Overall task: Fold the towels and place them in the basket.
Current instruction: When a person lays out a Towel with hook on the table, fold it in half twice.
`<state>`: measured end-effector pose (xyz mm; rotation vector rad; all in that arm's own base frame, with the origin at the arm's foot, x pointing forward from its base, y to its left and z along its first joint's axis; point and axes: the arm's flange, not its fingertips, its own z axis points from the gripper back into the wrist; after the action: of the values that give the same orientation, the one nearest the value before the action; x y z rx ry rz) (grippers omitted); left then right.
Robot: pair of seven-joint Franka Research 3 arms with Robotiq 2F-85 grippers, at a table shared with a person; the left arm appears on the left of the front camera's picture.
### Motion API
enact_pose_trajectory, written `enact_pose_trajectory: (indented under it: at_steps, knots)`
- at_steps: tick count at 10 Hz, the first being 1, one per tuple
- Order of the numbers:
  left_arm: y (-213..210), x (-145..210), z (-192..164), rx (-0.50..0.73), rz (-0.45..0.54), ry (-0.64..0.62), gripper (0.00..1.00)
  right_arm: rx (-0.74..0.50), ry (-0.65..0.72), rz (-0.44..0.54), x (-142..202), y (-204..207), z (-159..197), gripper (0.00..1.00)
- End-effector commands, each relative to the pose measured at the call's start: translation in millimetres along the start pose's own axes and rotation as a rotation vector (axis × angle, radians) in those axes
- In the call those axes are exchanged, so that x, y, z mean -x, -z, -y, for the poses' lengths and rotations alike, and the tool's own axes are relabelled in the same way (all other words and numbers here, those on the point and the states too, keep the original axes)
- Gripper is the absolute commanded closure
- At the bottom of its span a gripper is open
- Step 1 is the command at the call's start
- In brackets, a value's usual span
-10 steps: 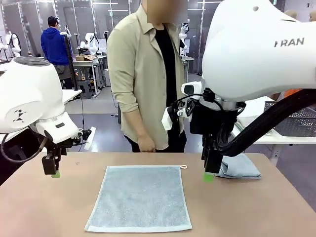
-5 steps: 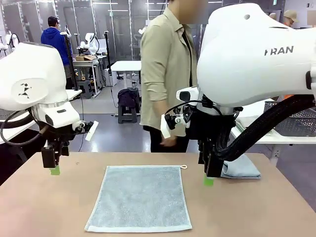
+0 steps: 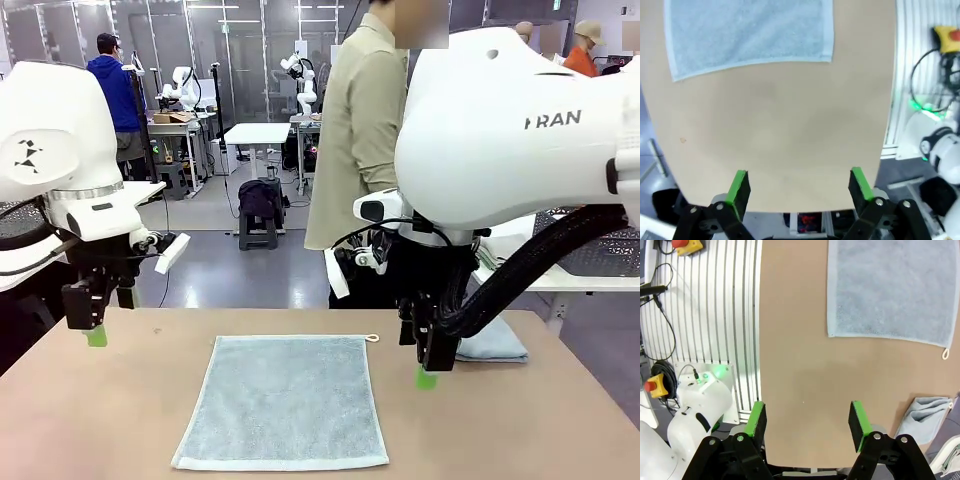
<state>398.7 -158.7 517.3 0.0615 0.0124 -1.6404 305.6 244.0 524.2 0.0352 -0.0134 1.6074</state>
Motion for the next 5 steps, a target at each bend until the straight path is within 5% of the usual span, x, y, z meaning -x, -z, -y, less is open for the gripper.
enact_pose_trajectory:
  at_steps: [1,5]
  knots:
    - [4.1,-1.9,-3.5,0.002,-0.003,-0.036,0.00,0.006,0.001,0.003,0.5,-2.5,-1.1,0.17]
    - [4.1,-1.9,-3.5,0.002,-0.003,-0.036,0.00,0.006,0.001,0.003,0.5,-2.5,-1.1,0.17]
